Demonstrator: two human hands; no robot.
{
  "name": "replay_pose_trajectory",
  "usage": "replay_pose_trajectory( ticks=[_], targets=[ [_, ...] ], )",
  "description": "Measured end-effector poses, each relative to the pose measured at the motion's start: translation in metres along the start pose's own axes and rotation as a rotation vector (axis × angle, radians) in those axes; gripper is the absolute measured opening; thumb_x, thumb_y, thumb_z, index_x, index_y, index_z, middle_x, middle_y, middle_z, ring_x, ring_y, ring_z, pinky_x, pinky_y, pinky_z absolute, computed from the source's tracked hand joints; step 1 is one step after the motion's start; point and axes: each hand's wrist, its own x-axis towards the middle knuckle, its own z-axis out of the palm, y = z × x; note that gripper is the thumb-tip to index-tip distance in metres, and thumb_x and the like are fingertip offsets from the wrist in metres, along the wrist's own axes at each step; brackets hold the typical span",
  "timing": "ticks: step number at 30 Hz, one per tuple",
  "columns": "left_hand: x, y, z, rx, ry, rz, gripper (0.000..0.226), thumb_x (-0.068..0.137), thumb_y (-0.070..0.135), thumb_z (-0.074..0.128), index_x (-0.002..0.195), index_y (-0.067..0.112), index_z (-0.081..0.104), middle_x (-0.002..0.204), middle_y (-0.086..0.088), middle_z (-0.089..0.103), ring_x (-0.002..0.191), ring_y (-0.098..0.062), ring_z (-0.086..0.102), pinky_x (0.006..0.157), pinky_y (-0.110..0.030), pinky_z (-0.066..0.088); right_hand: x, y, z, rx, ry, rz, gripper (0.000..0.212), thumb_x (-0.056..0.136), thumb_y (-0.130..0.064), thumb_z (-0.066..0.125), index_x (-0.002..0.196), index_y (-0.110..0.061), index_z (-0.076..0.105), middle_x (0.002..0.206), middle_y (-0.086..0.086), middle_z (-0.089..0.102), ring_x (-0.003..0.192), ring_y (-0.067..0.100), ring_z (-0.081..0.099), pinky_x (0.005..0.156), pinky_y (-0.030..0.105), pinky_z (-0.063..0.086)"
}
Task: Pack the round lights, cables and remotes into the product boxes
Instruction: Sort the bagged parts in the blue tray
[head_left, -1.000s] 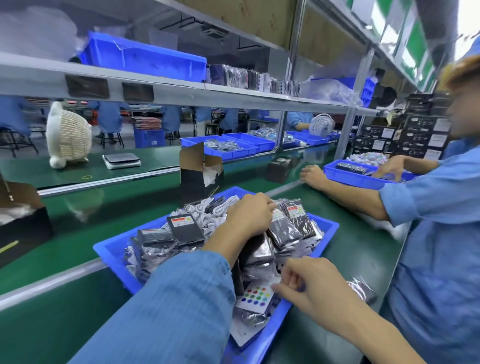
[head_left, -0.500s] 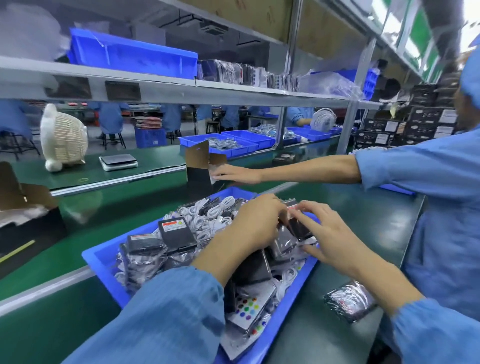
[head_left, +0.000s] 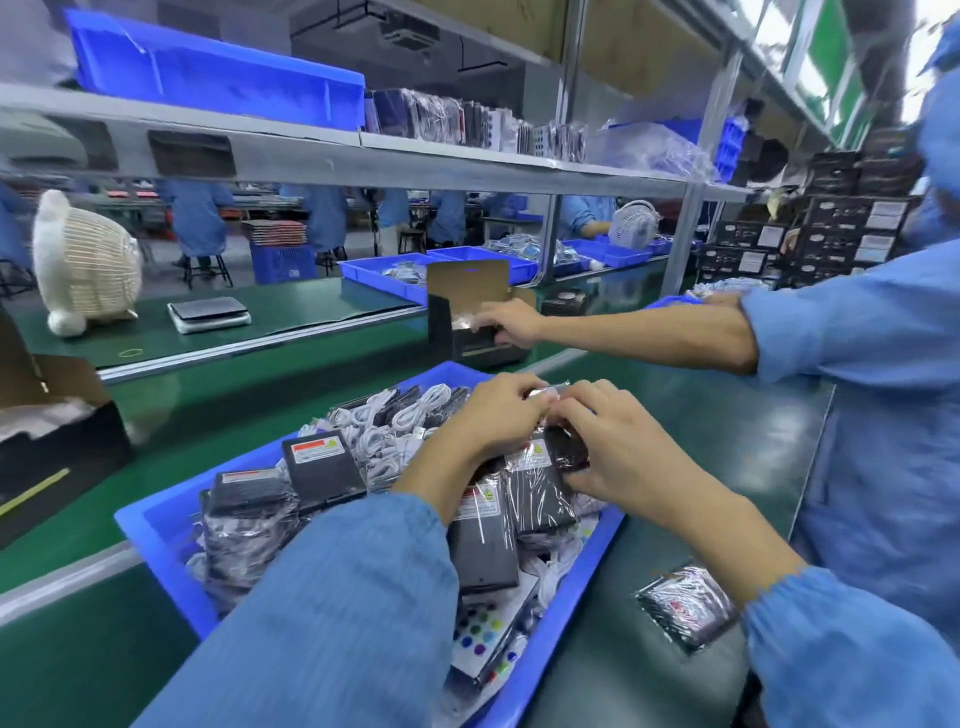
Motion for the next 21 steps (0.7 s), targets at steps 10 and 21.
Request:
replay_pose_trajectory(
  ticks=[10,21],
  targets=[
    [0.004,-0.005,0.000,-0.010,0.040,-0.027,0.027,0.099,0.034,0.050,0.114,0.021,0.068,0.114,-0.007,0.069,0.111,-0.027,0.059,0.091,-0.034,0.045,-0.016,-0.015,0.011,-0.014,0.075,0.183,0.025,0.055,-0.005,0.080,0.069,-0.011,0.061,0.062,0.002,0.058,0.062,0.030,0.057,0.059,0.039,0.044],
    [0.032,0.006,-0.015,0.098,-0.138,-0.091,0.032,0.106,0.023,0.036,0.112,0.000,0.057,0.120,-0.020,0.061,0.108,-0.035,0.057,0.081,-0.034,0.042,-0.053,-0.023,0.008,0.148,0.021,0.190,0.034,0.077,-0.010,0.078,0.062,-0.019,0.049,0.068,-0.016,0.044,0.066,0.009,0.043,0.056,0.028,0.043]
  ],
)
